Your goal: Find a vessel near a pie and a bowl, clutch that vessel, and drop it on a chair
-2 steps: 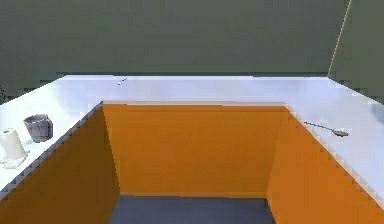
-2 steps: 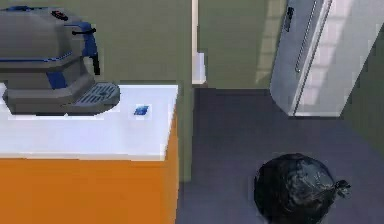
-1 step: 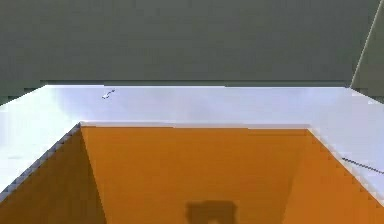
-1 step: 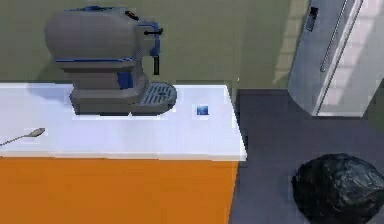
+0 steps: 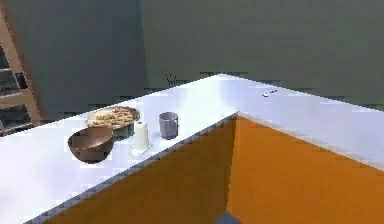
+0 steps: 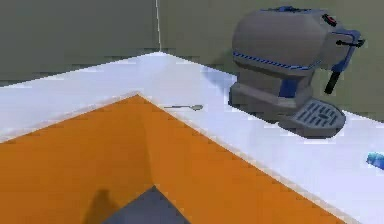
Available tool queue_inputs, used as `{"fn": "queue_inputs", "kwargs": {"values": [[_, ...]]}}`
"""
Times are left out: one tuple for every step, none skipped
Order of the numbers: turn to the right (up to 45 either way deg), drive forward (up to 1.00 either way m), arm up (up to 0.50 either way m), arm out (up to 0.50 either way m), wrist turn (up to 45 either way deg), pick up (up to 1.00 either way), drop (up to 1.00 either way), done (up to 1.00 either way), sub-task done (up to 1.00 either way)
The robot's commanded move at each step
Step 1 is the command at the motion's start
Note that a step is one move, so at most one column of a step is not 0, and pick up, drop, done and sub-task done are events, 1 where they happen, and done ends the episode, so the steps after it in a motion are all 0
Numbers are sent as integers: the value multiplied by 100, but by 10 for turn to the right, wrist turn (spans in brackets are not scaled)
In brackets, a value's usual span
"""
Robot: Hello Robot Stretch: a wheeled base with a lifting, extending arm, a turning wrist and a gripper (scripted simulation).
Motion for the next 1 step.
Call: {"fn": "queue_inputs", "kwargs": {"values": [[-450, 0, 0, 0, 0, 0, 0, 0, 0]]}}
